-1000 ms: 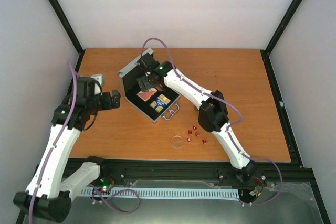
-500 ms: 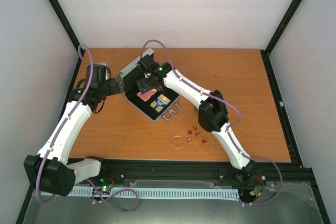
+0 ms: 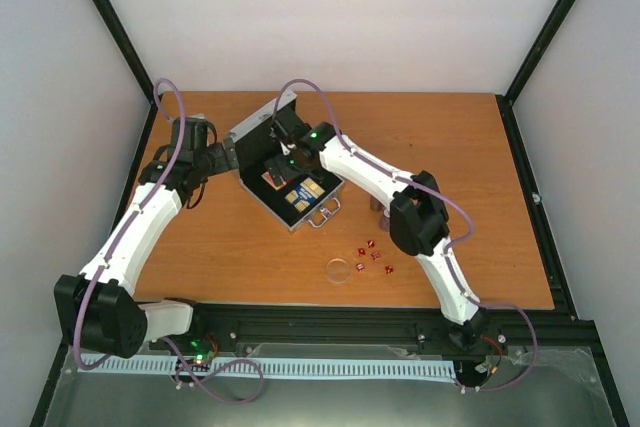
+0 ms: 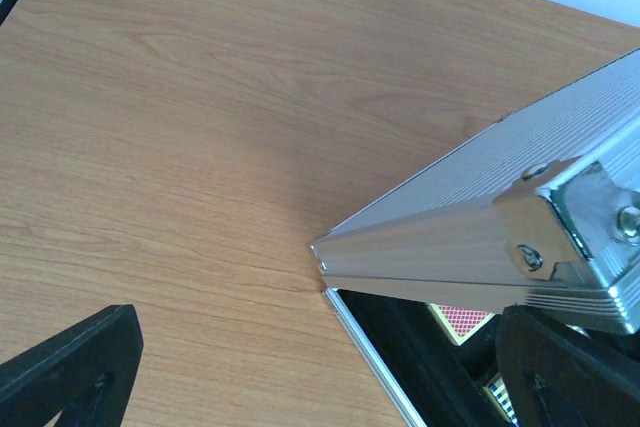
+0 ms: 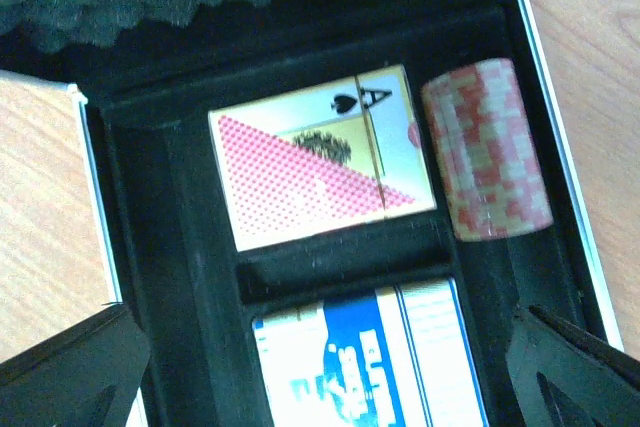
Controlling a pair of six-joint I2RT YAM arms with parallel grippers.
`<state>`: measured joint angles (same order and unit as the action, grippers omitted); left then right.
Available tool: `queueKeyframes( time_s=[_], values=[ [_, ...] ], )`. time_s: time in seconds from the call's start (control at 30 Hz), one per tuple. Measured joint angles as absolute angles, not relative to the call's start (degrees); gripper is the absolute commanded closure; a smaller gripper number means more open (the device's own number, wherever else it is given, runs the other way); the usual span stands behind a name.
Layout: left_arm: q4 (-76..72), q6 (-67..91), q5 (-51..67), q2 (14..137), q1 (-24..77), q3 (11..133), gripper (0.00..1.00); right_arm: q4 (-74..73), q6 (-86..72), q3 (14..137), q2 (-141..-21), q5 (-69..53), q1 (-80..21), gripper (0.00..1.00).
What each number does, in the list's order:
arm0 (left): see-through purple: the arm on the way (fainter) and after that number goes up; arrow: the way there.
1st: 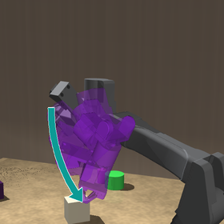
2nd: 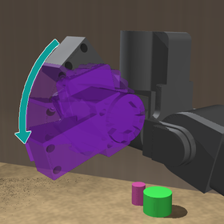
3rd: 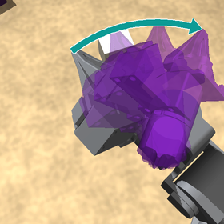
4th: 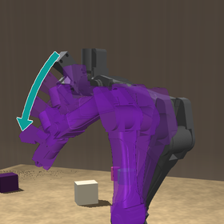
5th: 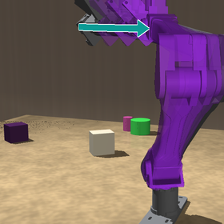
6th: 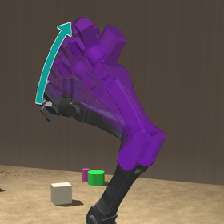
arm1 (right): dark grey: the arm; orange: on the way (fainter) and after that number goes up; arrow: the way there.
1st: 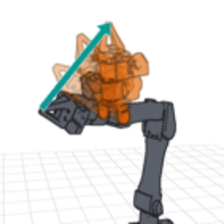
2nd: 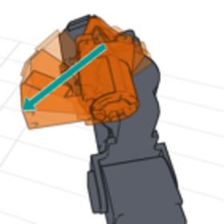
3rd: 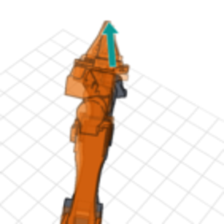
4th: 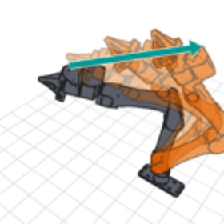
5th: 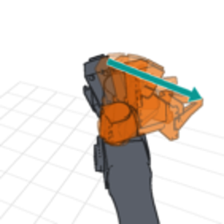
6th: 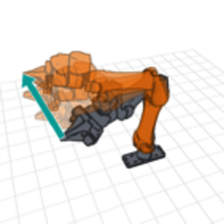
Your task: Pack up texas hold em set
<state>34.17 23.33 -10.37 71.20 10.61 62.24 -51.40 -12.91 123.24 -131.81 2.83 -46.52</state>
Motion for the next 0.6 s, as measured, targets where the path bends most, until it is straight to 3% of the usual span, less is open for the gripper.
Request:
queueKeyframes(
  time_s=[0.37, 0.5, 0.6],
  values=[
    [34.24, 23.35, -10.24, 72.16, 10.61, 62.48, 0.00, -53.04, -14.09, 106.59, -114.63, 4.10, -46.63, 0.00],
    [34.52, 23.31, -9.91, 72.27, 10.61, 63.20, 0.00, -54.46, -15.94, 93.38, -104.64, 4.51, -46.78, 0.00],
    [34.63, 23.27, -9.72, 72.49, 10.61, 63.86, 0.00, -56.31, -17.80, 83.92, -98.19, 3.97, -46.94, 0.06]
  ],
)
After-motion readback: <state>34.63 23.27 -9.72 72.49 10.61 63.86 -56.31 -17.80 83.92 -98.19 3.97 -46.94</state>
